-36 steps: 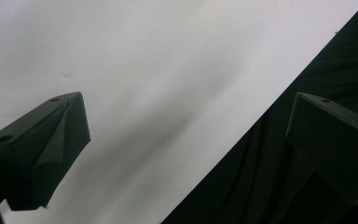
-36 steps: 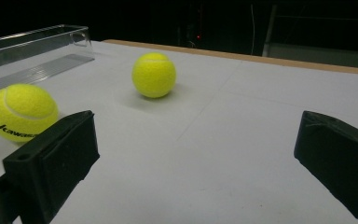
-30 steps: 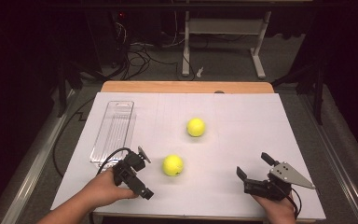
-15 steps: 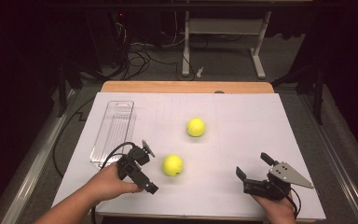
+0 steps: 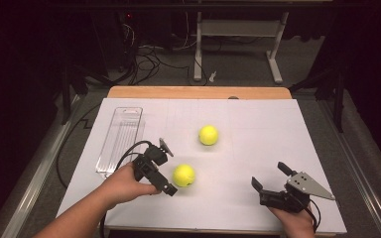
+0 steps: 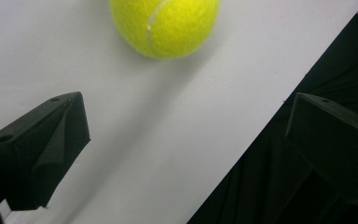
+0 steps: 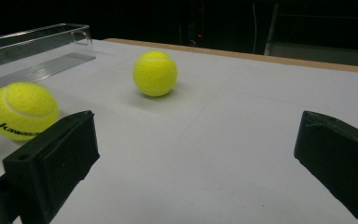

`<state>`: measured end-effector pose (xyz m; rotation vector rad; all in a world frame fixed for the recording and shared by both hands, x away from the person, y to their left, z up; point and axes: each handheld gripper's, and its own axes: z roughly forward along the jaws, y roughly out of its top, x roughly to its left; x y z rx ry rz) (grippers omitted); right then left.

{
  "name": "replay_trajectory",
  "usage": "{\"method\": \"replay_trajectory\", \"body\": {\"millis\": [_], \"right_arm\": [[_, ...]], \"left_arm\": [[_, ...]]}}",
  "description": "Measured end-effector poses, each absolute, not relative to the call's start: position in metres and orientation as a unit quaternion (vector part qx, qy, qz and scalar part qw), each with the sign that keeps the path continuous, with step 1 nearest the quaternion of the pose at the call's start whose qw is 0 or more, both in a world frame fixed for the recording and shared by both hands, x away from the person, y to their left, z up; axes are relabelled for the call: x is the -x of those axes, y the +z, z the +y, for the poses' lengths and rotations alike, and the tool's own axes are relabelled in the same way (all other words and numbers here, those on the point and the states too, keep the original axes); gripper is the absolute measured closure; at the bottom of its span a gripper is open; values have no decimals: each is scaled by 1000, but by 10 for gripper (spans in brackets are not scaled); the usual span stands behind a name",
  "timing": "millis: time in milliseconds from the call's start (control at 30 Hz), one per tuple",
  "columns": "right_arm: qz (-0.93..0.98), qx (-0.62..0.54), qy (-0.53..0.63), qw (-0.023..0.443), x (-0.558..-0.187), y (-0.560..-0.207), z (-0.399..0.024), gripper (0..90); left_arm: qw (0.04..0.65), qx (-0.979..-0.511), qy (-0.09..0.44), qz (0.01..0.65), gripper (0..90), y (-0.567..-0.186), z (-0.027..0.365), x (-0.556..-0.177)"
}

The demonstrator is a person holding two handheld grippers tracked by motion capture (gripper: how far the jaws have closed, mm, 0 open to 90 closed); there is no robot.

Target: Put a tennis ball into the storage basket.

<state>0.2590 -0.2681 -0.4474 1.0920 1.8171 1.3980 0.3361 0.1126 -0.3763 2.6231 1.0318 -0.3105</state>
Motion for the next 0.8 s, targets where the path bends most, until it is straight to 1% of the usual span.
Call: {"method": "replay_trajectory", "body": {"millis": [333, 800], "right_arm": [[681, -410, 529, 296, -259, -447, -270, 3], [681, -409, 530, 297, -258, -446, -270, 3]], "left_arm": [[171, -909, -117, 362, 6, -379, 102, -349], [186, -905, -107, 366, 4, -390, 91, -360]]}}
